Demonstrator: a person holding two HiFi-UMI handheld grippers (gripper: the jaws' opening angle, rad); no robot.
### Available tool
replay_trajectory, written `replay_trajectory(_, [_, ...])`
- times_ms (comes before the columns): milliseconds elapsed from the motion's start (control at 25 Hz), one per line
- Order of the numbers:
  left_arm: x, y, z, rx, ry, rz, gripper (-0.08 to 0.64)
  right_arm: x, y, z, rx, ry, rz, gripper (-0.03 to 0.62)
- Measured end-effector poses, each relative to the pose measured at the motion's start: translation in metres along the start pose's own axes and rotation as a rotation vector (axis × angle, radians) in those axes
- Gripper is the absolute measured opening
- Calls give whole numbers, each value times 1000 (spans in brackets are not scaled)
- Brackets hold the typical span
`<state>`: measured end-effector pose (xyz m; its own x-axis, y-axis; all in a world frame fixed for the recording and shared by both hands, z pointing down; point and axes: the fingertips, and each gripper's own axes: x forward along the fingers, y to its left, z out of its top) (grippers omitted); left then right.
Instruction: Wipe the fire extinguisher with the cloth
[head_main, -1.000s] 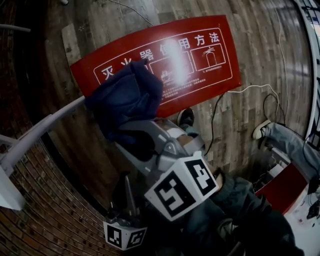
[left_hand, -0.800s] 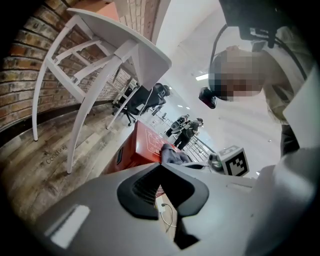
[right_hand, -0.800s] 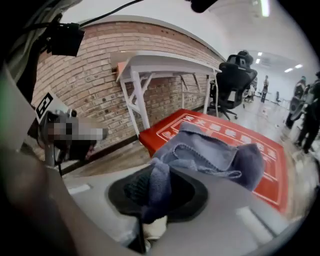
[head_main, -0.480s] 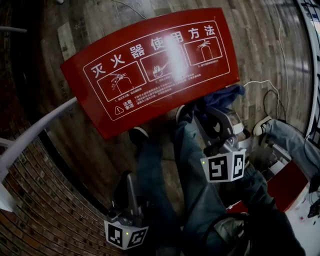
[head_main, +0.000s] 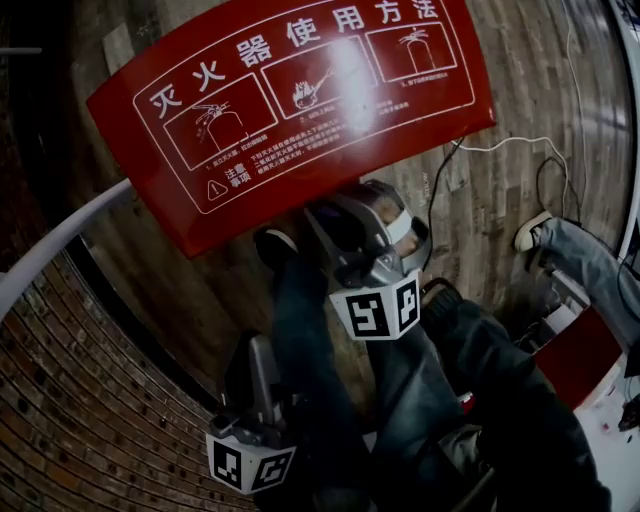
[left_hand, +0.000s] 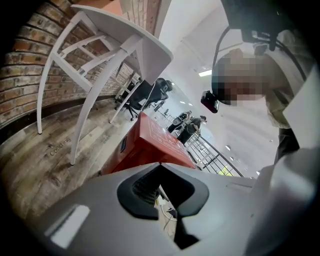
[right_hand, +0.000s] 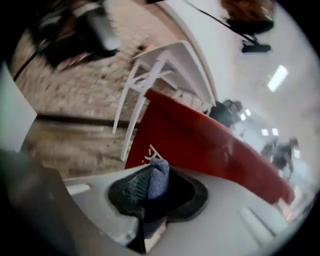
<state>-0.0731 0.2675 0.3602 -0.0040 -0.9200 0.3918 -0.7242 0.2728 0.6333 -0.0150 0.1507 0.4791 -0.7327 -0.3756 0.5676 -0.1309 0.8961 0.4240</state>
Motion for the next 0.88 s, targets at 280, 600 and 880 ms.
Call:
replay_trajectory(280, [0,-5,4,-13,-26,-29,0,-40,-87,-57,1652,-272,-18,64])
replay_trajectory(600, [4,-15,-10,-12,12,-73,0,-25,-98,-82,2112,-554,-54,64])
replay_trajectory(880, [11,-14,-9,-1,21,-74,0,34,-7,-20,2288,-504,230,64])
